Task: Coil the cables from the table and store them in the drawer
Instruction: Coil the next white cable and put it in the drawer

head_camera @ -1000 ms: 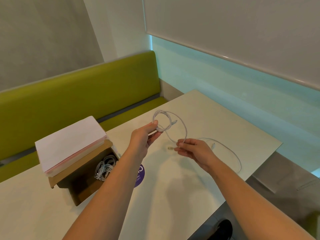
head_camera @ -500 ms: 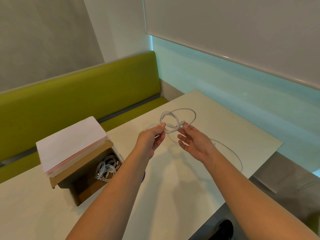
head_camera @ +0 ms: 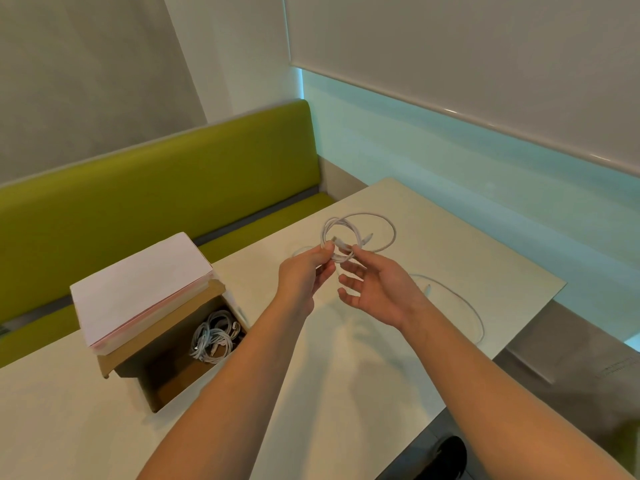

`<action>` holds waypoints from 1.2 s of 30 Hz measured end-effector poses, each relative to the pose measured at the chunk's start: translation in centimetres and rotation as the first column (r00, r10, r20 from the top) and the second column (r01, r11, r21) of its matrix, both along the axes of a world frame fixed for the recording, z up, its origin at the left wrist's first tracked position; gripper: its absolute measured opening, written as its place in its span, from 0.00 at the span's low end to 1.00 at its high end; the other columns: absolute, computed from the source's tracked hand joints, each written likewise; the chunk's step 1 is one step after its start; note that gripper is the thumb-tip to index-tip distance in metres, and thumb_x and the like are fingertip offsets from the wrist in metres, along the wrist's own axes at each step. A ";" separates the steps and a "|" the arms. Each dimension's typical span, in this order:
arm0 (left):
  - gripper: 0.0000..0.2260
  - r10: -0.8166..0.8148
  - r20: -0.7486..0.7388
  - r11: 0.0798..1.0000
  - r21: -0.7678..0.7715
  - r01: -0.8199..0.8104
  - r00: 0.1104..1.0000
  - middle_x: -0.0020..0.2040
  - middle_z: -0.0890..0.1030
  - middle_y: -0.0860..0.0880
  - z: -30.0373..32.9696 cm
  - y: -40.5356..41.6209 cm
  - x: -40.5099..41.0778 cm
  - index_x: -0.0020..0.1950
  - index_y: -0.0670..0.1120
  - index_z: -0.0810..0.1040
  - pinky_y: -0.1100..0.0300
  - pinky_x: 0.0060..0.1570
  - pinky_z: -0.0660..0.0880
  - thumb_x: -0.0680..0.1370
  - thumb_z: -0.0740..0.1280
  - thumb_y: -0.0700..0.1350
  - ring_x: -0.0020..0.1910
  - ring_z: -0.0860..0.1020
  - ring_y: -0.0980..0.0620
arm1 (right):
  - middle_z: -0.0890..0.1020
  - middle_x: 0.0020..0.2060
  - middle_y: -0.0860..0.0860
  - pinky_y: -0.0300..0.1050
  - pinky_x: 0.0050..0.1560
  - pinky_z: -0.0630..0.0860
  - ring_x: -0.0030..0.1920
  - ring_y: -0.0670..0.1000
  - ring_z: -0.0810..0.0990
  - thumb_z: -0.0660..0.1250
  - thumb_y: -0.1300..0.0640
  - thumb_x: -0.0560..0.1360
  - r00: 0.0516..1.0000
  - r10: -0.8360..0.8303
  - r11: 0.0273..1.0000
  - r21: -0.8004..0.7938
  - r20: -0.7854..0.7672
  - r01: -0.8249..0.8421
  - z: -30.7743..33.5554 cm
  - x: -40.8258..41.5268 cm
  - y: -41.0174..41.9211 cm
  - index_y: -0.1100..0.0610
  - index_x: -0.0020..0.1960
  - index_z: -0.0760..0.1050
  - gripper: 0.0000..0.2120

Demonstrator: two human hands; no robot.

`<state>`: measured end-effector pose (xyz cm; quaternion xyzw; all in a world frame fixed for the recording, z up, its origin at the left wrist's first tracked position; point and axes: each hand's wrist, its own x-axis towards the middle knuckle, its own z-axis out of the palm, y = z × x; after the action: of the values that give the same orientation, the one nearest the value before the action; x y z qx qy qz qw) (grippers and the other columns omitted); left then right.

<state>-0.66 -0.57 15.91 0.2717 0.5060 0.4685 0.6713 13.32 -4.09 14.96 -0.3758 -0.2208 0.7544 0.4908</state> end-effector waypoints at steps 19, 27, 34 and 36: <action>0.15 -0.457 -0.334 0.873 0.013 0.488 0.825 0.53 0.84 0.46 1.4 1.1 -2.0 0.56 0.44 0.82 0.53 0.57 0.79 0.77 0.68 0.54 0.51 0.82 0.51 | 0.74 0.30 0.55 0.43 0.35 0.78 0.31 0.51 0.78 0.68 0.62 0.75 0.852 0.015 0.999 0.020 0.523 -0.030 0.9 1.2 0.7 0.64 0.45 0.78 0.05; 0.21 -0.556 -0.333 0.831 -0.189 0.523 0.762 0.41 0.84 0.46 2.4 2.0 -2.0 0.51 0.43 0.83 0.53 0.50 0.79 0.82 0.57 0.56 0.42 0.81 0.49 | 0.78 0.34 0.56 0.44 0.38 0.79 0.31 0.52 0.78 0.66 0.66 0.73 0.661 0.108 0.985 0.008 0.742 -0.170 0.8 0.8 0.3 0.64 0.48 0.79 0.06; 0.11 -0.593 -0.183 0.796 -0.277 0.538 0.784 0.31 0.77 0.49 1.6 2.2 -2.2 0.51 0.45 0.85 0.59 0.40 0.82 0.76 0.71 0.52 0.29 0.77 0.55 | 0.78 0.32 0.55 0.43 0.37 0.80 0.30 0.51 0.78 0.69 0.66 0.72 0.589 0.122 0.975 0.013 0.799 -0.220 0.5 0.9 0.3 0.58 0.53 0.77 0.10; 0.13 -0.569 -0.162 0.814 -0.248 0.525 0.806 0.36 0.80 0.48 0.9 2.4 -2.2 0.55 0.43 0.84 0.60 0.35 0.81 0.77 0.70 0.50 0.28 0.77 0.56 | 0.79 0.33 0.57 0.43 0.38 0.81 0.30 0.51 0.79 0.71 0.66 0.72 0.602 0.119 0.979 0.007 0.790 -0.202 0.4 1.1 0.4 0.59 0.55 0.76 0.13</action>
<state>-2.88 1.80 16.83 0.3927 0.5218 0.1691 0.7382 14.38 -3.69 15.34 -0.6221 -0.4816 0.5436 0.2923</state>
